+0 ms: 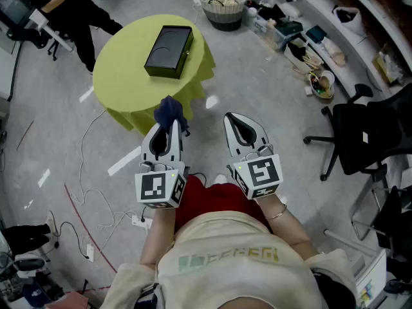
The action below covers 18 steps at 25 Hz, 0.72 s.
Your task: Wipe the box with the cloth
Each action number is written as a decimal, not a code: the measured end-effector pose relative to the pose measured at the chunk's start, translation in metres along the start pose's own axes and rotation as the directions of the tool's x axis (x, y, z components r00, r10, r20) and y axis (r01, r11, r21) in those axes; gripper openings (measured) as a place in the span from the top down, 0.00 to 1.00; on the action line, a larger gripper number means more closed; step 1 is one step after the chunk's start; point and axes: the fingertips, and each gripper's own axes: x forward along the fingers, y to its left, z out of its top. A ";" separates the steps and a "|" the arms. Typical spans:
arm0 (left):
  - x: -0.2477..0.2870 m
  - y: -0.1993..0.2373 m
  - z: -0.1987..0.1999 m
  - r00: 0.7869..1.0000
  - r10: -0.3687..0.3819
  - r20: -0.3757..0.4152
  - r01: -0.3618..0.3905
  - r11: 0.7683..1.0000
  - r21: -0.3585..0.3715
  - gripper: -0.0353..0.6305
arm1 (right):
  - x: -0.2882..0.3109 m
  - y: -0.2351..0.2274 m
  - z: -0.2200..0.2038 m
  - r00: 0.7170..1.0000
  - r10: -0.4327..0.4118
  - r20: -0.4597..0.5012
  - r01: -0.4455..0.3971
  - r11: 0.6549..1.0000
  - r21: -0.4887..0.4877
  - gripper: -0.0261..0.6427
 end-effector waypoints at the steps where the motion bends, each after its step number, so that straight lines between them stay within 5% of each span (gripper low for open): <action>1: 0.004 -0.001 -0.001 1.000 0.001 0.002 -0.001 1.000 0.000 0.85 | 0.001 -0.005 -0.001 1.000 -0.004 0.002 0.004 1.000 -0.002 0.91; 18: 0.087 0.032 -0.010 0.999 0.020 -0.028 -0.020 1.000 -0.004 0.85 | 0.064 -0.050 -0.021 0.999 0.032 -0.035 -0.030 0.997 0.067 0.90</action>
